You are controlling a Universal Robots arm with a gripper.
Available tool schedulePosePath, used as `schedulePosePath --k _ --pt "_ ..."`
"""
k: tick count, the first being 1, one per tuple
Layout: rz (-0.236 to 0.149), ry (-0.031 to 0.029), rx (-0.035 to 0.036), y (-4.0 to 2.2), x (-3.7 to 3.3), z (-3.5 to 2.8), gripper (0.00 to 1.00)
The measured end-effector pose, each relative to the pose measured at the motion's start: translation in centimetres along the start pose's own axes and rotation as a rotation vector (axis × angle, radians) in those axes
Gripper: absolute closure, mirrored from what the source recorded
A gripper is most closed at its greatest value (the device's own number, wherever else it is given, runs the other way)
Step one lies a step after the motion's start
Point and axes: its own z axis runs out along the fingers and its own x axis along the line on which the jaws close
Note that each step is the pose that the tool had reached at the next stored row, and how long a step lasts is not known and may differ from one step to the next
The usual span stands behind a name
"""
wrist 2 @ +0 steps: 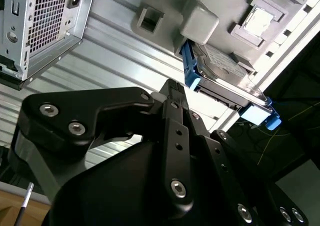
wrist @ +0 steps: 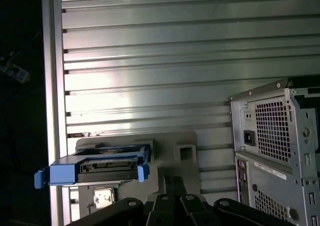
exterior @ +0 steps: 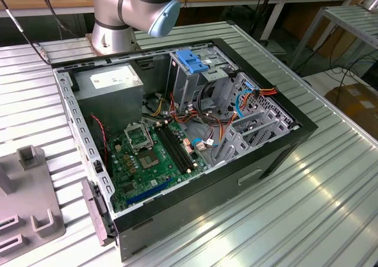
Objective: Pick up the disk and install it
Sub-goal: 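Reach for the disk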
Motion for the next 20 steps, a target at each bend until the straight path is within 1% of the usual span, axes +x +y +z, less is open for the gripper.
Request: schedulePosePath --k 2,4,6,7,11,13,15,17,18,20 --pt "0.0 0.0001 0.0001 -0.04 0.61 0.01 0.9" --pt "0.0 0.0 0.0 -0.07 1.08 0.02 0.9" --pt "0.0 0.0 -0.0001 -0.17 2.33 0.01 0.9" --pt "0.0 0.0002 0.0 -0.2 2.83 0.0 0.9" --pt "0.0 0.0 -0.0001 -0.3 4.06 0.01 0.9" --pt "0.0 0.0001 0.0 -0.35 4.8 0.01 0.9" --pt "0.0 0.0005 0.0 -0.4 5.71 0.03 0.9" --pt "0.0 0.0008 0.0001 -0.43 6.16 0.04 0.9" --pt "0.0 0.0012 0.0001 -0.46 6.58 0.06 0.9" --pt "0.0 0.0017 0.0001 -0.51 7.11 0.08 0.9"
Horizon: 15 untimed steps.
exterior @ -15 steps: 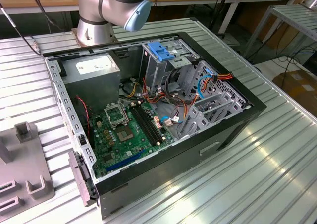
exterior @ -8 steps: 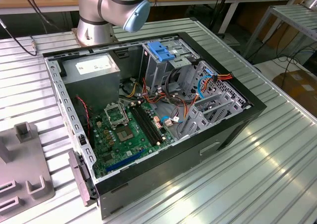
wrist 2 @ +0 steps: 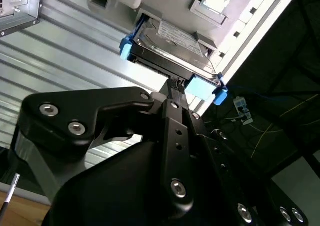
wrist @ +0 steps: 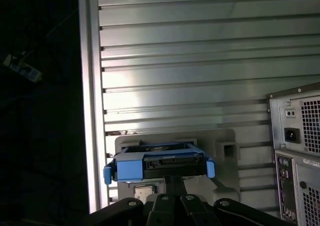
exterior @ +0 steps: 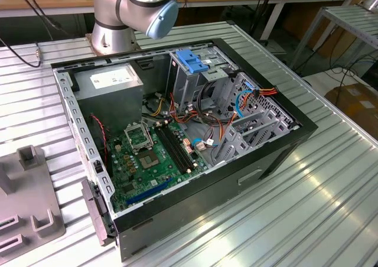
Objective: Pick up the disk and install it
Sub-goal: 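Reach for the disk, then pick up the disk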
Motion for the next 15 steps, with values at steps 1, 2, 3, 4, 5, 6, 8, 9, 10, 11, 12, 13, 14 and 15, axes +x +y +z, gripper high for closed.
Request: schedulePosePath --k 1,2,3,4,5,6,8,9,10,11,12,13,14,15 --pt "0.0 0.0002 0.0 -0.03 0.35 0.02 0.9" --pt "0.0 0.0004 0.0 -0.05 0.64 0.04 0.9" --pt "0.0 0.0007 0.0001 -0.07 0.9 0.04 0.9" --pt "0.0 0.0009 0.0 -0.1 1.36 0.06 0.9" --pt "0.0 0.001 0.0001 -0.13 1.71 0.08 0.9" --pt "0.0 0.001 0.0 -0.16 2.1 0.1 0.9" --pt "0.0 0.0013 0.0001 -0.21 2.69 0.12 0.9" --pt "0.0 0.0014 0.0001 -0.24 3.02 0.14 0.9" --pt "0.0 0.0014 0.0001 -0.25 3.1 0.14 0.9" --pt "0.0 0.0013 0.0001 -0.25 3.1 0.14 0.9" --pt "0.0 0.0013 0.0001 -0.24 3.11 0.14 0.9" --pt "0.0 0.0013 0.0001 -0.24 3.13 0.14 0.9" --pt "0.0 0.0013 0.0 -0.24 3.13 0.14 0.9" --pt "0.0 0.0013 0.0001 -0.25 3.16 0.14 0.9"
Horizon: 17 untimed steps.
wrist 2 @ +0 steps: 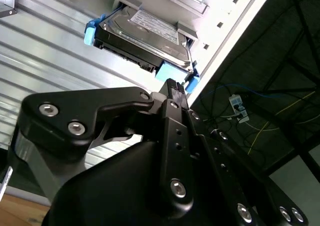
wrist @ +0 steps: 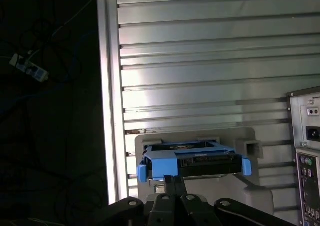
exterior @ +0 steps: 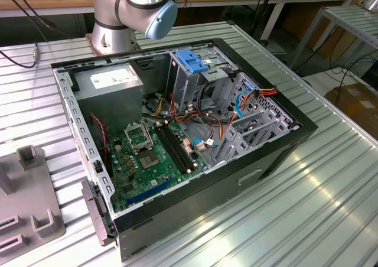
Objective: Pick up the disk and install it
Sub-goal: 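Pick up the disk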
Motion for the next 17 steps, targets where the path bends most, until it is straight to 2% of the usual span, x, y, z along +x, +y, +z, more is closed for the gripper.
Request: schedulePosePath --k 14,15,16,17 --pt "-0.009 0.0005 -0.0001 0.0 0.06 -0.01 0.9" --pt "-0.044 0.0019 -0.0009 0.0 0.06 0.0 0.9" --pt "-0.096 0.0042 -0.002 0.0 0.06 0.0 0.9" --pt "-0.106 0.0047 -0.0022 0.0 0.06 0.0 0.9"
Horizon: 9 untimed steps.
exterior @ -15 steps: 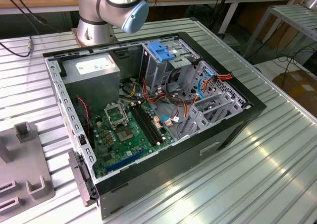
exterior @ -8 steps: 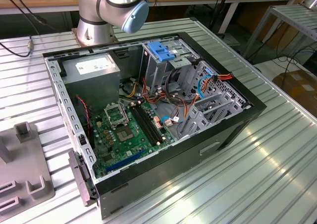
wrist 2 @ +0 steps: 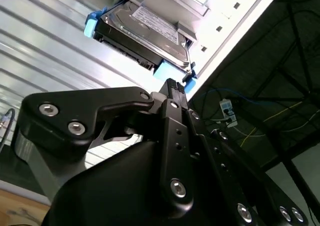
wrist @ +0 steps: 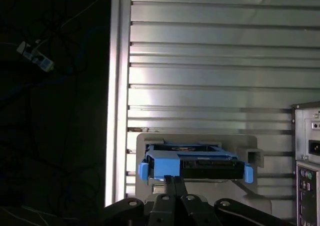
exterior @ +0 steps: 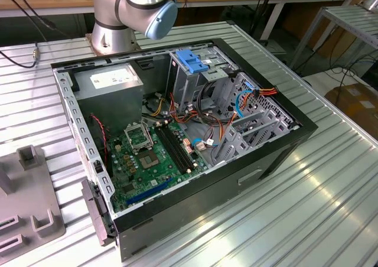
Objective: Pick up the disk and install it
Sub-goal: 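Pick up the disk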
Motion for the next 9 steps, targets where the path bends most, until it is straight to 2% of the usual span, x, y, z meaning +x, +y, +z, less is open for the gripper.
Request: schedulePosePath --k 9 --pt "-0.101 0.0044 -0.002 0.0 0.0 0.0 0.9"
